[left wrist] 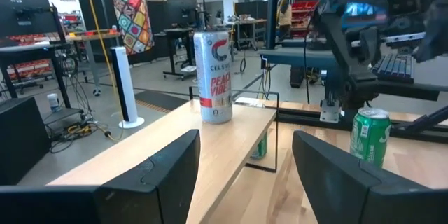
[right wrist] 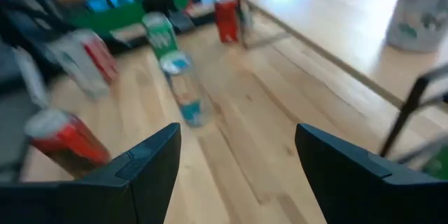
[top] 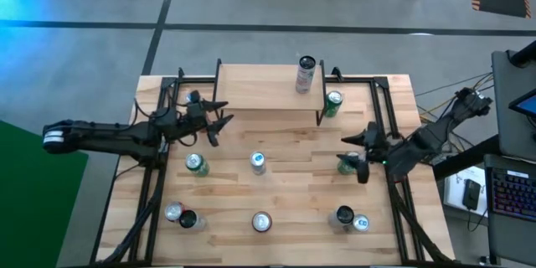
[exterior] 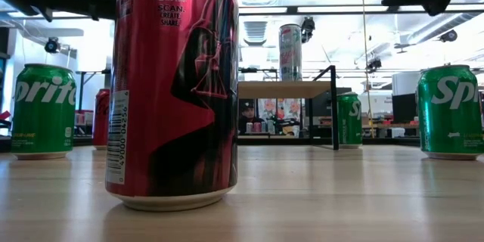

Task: Place canned beverage on shelf
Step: Put the right white pink soda can on the shelf aligned with the other white pink soda can

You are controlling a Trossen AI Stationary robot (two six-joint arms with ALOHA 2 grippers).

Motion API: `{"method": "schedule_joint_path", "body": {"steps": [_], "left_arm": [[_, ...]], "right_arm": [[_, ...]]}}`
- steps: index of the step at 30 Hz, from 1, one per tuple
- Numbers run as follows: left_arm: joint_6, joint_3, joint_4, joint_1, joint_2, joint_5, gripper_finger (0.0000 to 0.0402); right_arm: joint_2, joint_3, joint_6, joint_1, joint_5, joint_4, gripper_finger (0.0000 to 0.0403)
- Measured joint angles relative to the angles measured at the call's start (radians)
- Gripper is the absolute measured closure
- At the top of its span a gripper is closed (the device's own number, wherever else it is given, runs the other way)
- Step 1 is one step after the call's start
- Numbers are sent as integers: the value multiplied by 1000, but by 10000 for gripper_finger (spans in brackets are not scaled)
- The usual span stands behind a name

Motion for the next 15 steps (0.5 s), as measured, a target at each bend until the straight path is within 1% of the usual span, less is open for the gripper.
{"method": "schedule_joint_path", "body": {"steps": [3, 11, 15], "left_arm": [[-8, 0, 12, 0, 11, 0, 187], [-21, 0, 34, 0, 10, -1, 187], [-21, 0, 33, 0, 9, -1, 187]], "right_arm": [[35, 55, 82, -2, -4, -140, 133], [73, 179, 231, -2, 11, -420, 127], [110, 189, 262, -2, -52, -502, 103]]}}
